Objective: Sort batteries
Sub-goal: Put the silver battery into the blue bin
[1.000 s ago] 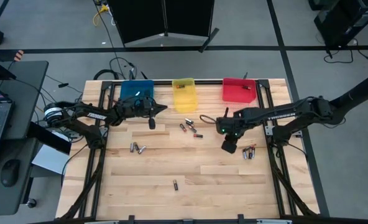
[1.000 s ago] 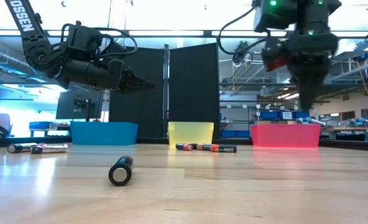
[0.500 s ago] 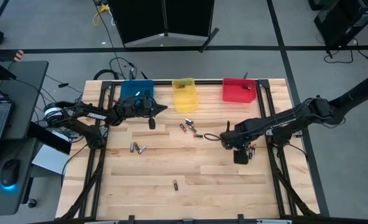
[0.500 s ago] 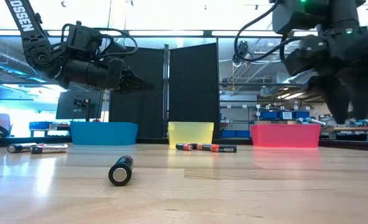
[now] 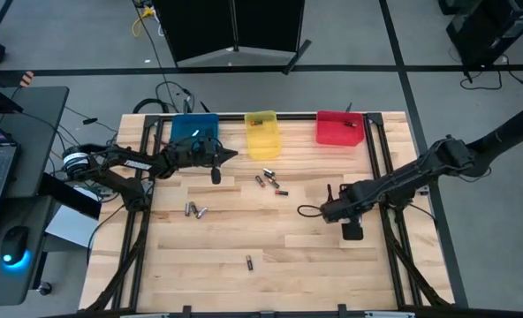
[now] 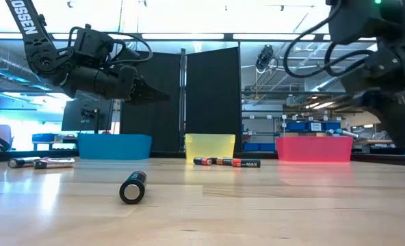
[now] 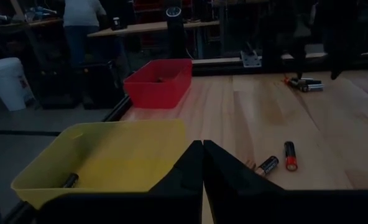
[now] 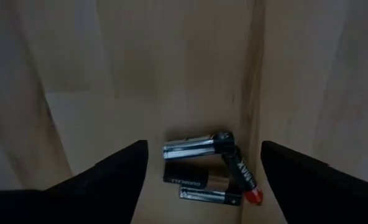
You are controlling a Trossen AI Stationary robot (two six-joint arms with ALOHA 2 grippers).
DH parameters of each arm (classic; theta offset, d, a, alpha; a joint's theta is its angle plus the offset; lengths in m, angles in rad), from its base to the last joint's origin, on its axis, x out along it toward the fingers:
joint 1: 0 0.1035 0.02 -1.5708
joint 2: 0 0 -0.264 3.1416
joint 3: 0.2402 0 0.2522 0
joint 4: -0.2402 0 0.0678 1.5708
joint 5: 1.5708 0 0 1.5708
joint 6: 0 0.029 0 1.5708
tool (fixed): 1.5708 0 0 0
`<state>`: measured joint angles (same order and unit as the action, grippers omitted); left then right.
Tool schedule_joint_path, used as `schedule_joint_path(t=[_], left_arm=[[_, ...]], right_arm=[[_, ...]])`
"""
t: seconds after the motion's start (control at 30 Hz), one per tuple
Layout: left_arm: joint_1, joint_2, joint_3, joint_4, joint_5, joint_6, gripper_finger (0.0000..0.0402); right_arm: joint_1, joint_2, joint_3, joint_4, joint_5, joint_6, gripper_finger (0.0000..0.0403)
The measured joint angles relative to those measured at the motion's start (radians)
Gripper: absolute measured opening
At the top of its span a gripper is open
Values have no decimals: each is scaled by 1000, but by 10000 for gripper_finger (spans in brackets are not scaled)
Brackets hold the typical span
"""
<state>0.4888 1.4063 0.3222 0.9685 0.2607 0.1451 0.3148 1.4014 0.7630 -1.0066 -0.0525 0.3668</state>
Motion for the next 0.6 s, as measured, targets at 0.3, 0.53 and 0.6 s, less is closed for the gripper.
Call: schedule_joint_path(t=[0.3, 0.53, 0.6], left_arm=[[0, 0, 0, -10, 0, 0, 16], [0, 0, 0, -14, 0, 0, 16], [0, 0, 0, -16, 0, 0, 16]], right_arm=[[19, 5, -33, 26, 10, -3, 342], [40, 5, -60, 74, 10, -28, 346], [54, 5, -76, 82, 11, -38, 346]])
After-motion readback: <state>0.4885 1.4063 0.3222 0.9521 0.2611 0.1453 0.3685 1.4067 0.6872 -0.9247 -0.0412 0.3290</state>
